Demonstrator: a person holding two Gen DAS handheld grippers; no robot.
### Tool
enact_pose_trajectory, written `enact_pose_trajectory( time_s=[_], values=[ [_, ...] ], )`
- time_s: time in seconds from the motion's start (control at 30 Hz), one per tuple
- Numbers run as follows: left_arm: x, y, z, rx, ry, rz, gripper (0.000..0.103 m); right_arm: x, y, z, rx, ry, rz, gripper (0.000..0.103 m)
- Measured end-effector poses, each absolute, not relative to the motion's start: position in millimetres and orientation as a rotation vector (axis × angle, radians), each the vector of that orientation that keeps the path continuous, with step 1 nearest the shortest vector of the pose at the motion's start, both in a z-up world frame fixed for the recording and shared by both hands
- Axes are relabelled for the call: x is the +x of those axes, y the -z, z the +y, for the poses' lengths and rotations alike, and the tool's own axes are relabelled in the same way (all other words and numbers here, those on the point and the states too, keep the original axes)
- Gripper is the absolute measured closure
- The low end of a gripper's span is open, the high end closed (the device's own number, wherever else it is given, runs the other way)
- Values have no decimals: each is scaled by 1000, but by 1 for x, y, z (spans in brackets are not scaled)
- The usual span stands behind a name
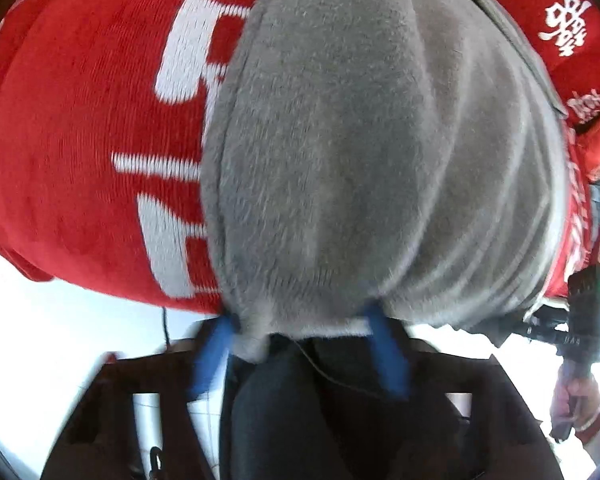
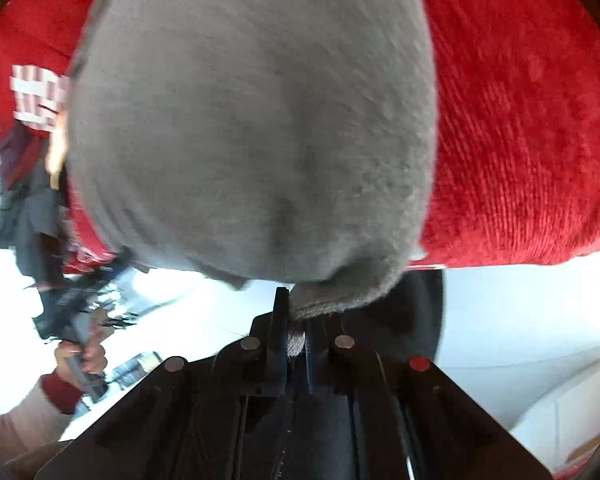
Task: Fold small clothes
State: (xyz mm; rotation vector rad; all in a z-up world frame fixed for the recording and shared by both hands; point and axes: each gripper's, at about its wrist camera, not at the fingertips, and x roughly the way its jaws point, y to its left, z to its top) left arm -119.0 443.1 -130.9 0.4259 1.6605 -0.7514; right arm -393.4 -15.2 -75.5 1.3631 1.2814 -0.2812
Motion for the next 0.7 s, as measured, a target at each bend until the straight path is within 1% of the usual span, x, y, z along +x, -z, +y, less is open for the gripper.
enact_pose_trajectory(
  time_s=[0.03,0.17,0.3,0.4,0.53,0.6,0.7],
  values=[
    [-117,129,451,401,781,1681,92,-394,69,-16,1392,264,1239,95],
    [-113,106,468,335,846,1683,91,-394,44,-17,1453,207,1111,96],
    [-108,65,469,219,929,1636,92,-385,13,-25,1450,176,1013,96],
    [-79,30,447,137,969,1579,92,-370,-10,-39,1456,161,897,95],
    [-33,-4,411,78,1024,1449,92,-347,-36,-89,1447,158,753,95],
    [-12,-18,389,76,1040,1379,92,-329,-43,-119,1427,166,719,96],
    [21,-35,352,157,987,1261,92,-309,-51,-156,1400,173,705,96]
  ],
)
